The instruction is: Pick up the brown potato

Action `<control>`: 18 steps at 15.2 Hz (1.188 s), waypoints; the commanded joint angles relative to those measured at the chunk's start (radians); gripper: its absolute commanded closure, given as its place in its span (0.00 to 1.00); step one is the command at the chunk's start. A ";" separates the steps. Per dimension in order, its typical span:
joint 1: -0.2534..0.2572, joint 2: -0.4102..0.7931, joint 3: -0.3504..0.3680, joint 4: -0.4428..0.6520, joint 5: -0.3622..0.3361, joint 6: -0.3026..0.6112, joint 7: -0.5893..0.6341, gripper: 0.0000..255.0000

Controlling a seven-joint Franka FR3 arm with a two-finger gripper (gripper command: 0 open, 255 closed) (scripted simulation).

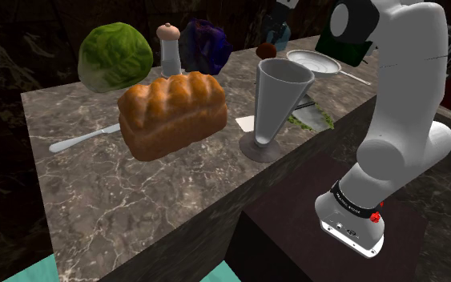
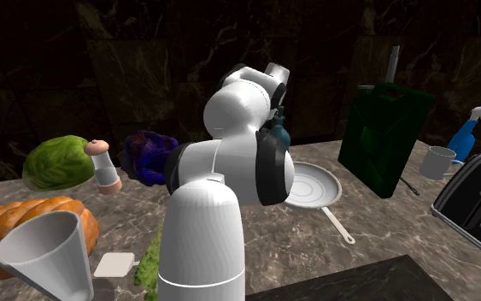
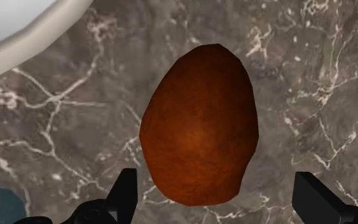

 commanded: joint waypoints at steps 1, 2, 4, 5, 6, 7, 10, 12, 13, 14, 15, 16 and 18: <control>0.003 0.004 0.000 -0.027 0.001 0.023 -0.009 0.00; 0.005 0.003 0.000 -0.042 0.002 0.036 -0.014 0.00; 0.009 0.002 0.000 -0.064 0.003 0.056 -0.021 0.00; 0.009 0.002 0.000 -0.064 0.003 0.056 -0.021 0.00; 0.009 0.001 0.000 -0.068 0.002 0.058 -0.023 1.00; 0.008 0.002 0.000 -0.065 0.002 0.056 -0.023 1.00; 0.010 -0.004 -0.001 -0.073 0.001 0.058 -0.023 1.00; 0.010 -0.005 -0.001 -0.072 0.001 0.057 -0.023 1.00; 0.010 -0.003 -0.001 -0.069 0.001 0.056 -0.022 1.00; 0.010 -0.003 -0.001 -0.069 0.001 0.056 -0.022 1.00; 0.009 0.002 0.000 -0.064 0.003 0.056 -0.021 1.00; 0.007 0.002 0.000 -0.050 0.002 0.043 -0.017 1.00; 0.002 0.004 0.000 -0.021 0.001 0.018 -0.008 1.00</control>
